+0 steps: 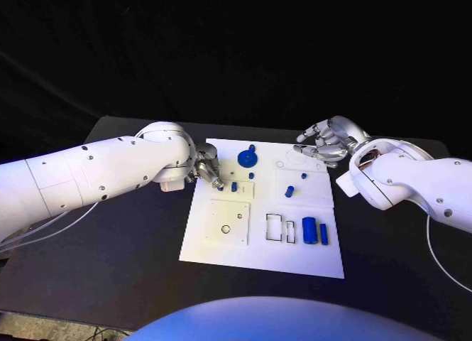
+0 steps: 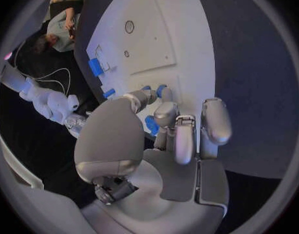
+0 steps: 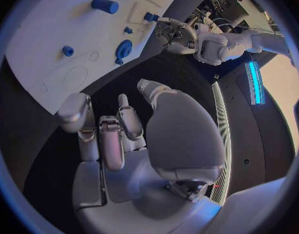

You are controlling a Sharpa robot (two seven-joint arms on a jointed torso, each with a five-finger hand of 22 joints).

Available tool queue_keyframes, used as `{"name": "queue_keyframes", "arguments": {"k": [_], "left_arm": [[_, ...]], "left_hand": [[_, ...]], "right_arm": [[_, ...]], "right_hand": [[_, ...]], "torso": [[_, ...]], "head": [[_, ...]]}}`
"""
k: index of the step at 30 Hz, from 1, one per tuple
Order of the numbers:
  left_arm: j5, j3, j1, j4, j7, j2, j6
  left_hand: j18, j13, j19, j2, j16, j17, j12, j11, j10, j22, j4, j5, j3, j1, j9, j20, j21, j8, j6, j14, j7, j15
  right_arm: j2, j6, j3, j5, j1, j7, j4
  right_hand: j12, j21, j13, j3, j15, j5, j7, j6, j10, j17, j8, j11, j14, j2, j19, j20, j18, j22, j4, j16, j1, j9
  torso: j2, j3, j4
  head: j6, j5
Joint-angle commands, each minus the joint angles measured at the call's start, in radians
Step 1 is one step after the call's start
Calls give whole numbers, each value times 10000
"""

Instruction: Assemble the parts on the task board

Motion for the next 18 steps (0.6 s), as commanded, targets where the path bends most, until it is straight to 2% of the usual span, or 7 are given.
{"name": "queue_keyframes", "arguments": {"k": [1, 8, 18], "left_arm": [[-19, 0, -14, -42, -28, 82, 55], [-5, 1, -66, -158, -132, 189, 142], [32, 0, -155, -334, -292, 335, 285]], "left_hand": [[-196, -4, 62, 79, 36, 2634, 45, 18, 75, 393, -1836, 64, 1787, -4, -9, -8, 57, -1, -16, 1039, -74, -68], [-195, -16, 59, 91, 36, 2634, 35, 21, 74, 392, -1831, 51, 1786, -14, -9, -8, 52, -5, -17, 1039, -72, -67], [-193, -28, 55, 116, 36, 2634, 22, 25, 74, 391, -1827, -6, 1786, -34, -9, -8, 45, -17, -27, 1039, -68, -66]], "right_arm": [[5, 70, 1, -79, -5, 17, 15], [14, 80, 1, -98, -5, 28, 24], [18, 103, 1, -107, -7, 24, 29]], "right_hand": [[-13, -24, -1, 15, 11, 66, 24, -78, -47, 2122, 37, -1, 905, -38, -55, -30, 168, 9, 62, -65, -91, 11], [-13, -24, -1, 15, 11, 66, 24, -78, -47, 2122, 37, -1, 905, -38, -55, -30, 168, 9, 62, -65, -91, 11], [-28, -36, -24, 22, 9, 67, 23, -90, -63, 2113, 55, -2, 903, -44, -56, -31, 169, 7, 61, -69, -88, 16]], "torso": [[8, -3, 3], [5, 0, -29], [0, -1, 1]], "head": [[2, -2], [-13, 0], [-47, -51]]}}
